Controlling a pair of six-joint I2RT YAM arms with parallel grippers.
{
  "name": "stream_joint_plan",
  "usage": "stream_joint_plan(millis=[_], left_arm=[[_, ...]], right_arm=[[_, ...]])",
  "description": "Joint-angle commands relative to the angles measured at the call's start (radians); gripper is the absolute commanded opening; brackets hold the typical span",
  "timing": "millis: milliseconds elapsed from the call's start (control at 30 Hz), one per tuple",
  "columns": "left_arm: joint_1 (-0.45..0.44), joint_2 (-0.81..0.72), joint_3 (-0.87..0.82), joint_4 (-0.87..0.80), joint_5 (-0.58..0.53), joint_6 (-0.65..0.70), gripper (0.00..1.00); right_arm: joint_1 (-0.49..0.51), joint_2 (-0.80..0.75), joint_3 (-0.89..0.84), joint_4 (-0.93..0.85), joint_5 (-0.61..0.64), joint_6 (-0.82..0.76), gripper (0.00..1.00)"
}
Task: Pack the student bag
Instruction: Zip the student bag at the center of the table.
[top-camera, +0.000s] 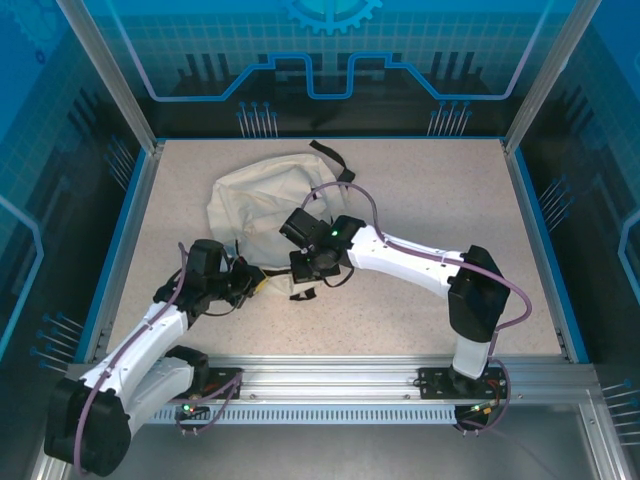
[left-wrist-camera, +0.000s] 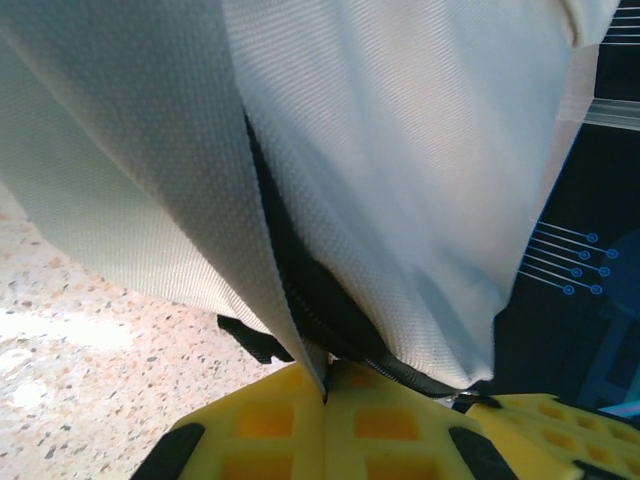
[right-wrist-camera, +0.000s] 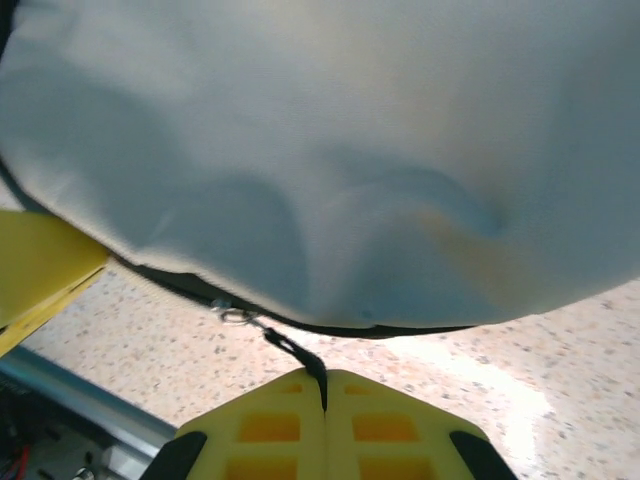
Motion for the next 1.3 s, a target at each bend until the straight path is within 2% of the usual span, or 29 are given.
stream_joint_plan(millis=[0, 200, 433, 533, 667, 767, 933, 1100, 1267], left_arm=[[0.008, -0.017, 0.016, -0.141, -0.105, 0.052, 0.00], [0.009, -0.035, 0.023, -0.183, -0.137, 0.062, 0.00], [0.008, -0.038, 0.054, -0.220, -0.161, 0.081, 0.00], [0.009, -0.029, 0.070, -0.221, -0.176, 0.093, 0.00], [0.038, 0.022, 0.128, -0.241, -0.206, 0.153, 0.00], [0.114, 0.073, 0.184, -0.261, -0.216, 0.222, 0.00], [0.251, 0.164, 0.287, -0.294, -0.216, 0.345, 0.00], [0.344, 0.231, 0.355, -0.307, -0.223, 0.429, 0.00], [0.365, 0.248, 0.402, -0.355, -0.240, 0.463, 0.02]], right_arm=[[-0.005, -0.022, 0.041, -0.187, 0.169, 0.046, 0.00], [-0.013, -0.035, 0.020, -0.244, 0.278, 0.073, 0.00], [-0.101, -0.099, -0.039, -0.252, 0.322, 0.042, 0.00], [-0.130, -0.128, -0.064, -0.215, 0.281, -0.012, 0.00], [-0.119, -0.162, -0.098, -0.088, 0.073, -0.161, 0.00], [-0.091, -0.153, -0.107, -0.009, -0.081, -0.222, 0.00], [-0.018, -0.069, -0.048, 0.086, -0.227, -0.243, 0.00], [0.044, 0.061, 0.084, 0.139, -0.279, -0.241, 0.00], [0.053, 0.140, 0.165, 0.149, -0.260, -0.221, 0.00]])
